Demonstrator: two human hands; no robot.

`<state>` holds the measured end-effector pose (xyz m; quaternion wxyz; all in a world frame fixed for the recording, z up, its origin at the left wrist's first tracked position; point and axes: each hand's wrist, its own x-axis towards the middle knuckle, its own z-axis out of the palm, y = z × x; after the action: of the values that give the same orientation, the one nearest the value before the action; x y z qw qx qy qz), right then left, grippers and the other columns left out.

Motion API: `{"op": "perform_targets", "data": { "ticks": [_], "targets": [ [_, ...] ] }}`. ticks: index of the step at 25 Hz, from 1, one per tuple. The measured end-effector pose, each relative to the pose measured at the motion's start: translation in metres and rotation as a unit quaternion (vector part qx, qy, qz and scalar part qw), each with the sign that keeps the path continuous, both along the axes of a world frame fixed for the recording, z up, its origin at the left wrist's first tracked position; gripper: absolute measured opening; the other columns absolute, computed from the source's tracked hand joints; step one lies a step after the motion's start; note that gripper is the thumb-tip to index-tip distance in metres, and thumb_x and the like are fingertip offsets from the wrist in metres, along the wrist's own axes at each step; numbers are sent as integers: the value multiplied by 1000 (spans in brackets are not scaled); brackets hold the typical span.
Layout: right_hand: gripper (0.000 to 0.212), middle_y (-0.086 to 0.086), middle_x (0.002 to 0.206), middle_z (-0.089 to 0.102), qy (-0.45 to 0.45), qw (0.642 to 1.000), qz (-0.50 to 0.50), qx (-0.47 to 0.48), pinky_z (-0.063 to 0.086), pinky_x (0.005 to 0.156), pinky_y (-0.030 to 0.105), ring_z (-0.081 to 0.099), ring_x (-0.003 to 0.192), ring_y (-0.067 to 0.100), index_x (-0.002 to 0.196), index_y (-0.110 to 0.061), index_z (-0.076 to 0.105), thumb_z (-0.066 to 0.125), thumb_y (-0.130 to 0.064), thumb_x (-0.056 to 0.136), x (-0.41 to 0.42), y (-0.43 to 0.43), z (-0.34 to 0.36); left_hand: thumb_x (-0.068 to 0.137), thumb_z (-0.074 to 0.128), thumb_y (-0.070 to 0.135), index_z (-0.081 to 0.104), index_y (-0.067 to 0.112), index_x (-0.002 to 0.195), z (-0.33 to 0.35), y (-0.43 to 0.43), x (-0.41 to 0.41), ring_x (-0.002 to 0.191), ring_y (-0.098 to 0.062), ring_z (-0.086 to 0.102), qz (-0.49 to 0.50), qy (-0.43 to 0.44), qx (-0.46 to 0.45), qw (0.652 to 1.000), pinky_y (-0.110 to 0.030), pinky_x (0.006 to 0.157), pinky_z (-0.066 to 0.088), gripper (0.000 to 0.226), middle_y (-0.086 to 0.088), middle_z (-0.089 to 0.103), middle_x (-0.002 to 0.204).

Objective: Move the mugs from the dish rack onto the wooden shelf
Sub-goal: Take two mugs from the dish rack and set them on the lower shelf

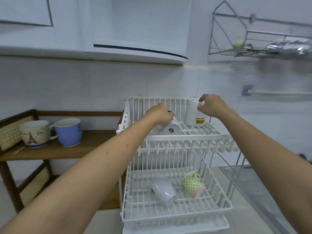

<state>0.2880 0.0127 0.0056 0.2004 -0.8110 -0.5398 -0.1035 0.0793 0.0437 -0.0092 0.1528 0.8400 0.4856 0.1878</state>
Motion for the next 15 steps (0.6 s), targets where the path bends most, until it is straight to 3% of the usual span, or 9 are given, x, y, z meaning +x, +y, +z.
{"op": "perform_targets", "data": {
  "ticks": [2, 4, 6, 10, 13, 15],
  "targets": [
    [54, 8, 142, 39, -167, 982, 55, -70, 42, 92, 43, 41, 124, 32, 135, -21, 42, 58, -16, 84, 4, 11, 1, 90, 44, 56, 19, 4, 147, 2, 8, 17, 126, -35, 47, 41, 19, -18, 999, -36, 94, 43, 82, -16, 40, 148],
    [60, -1, 150, 30, -361, 914, 105, -152, 38, 98, 42, 32, 134, 26, 138, -28, 37, 59, -16, 84, 3, 22, 2, 81, 48, 67, 11, 8, 150, 3, 13, 31, 126, -35, 47, 67, 36, -33, 997, -39, 95, 45, 98, -14, 38, 150],
    [62, -5, 153, 27, -493, 836, 104, -218, 31, 105, 42, 24, 139, 21, 141, -32, 32, 59, -23, 86, 3, 34, -2, 74, 56, 70, 9, 13, 150, 1, 15, 43, 125, -36, 48, 83, 80, -44, 992, -40, 92, 47, 106, -13, 39, 148],
    [67, -4, 153, 25, -596, 749, 58, -284, 26, 108, 45, 19, 141, 24, 144, -33, 22, 59, -29, 88, 4, 50, -17, 73, 68, 57, 6, 17, 149, -9, 20, 56, 119, -36, 51, 110, 93, -116, 983, -40, 91, 49, 107, -13, 41, 143],
    [66, -3, 149, 30, -627, 726, 64, -275, 30, 102, 40, 25, 137, 23, 142, -33, 23, 61, -30, 88, 6, 53, -16, 73, 70, 50, -5, 18, 149, -10, 22, 57, 120, -38, 51, 127, 51, -155, 978, -44, 97, 48, 111, -16, 38, 144],
    [68, -4, 145, 35, -650, 713, 67, -254, 32, 96, 38, 31, 132, 22, 139, -33, 23, 64, -32, 84, 9, 51, -16, 74, 71, 42, 1, 17, 148, -13, 22, 54, 117, -39, 53, 132, 12, -175, 976, -47, 95, 50, 105, -19, 41, 140]
  ]
}}
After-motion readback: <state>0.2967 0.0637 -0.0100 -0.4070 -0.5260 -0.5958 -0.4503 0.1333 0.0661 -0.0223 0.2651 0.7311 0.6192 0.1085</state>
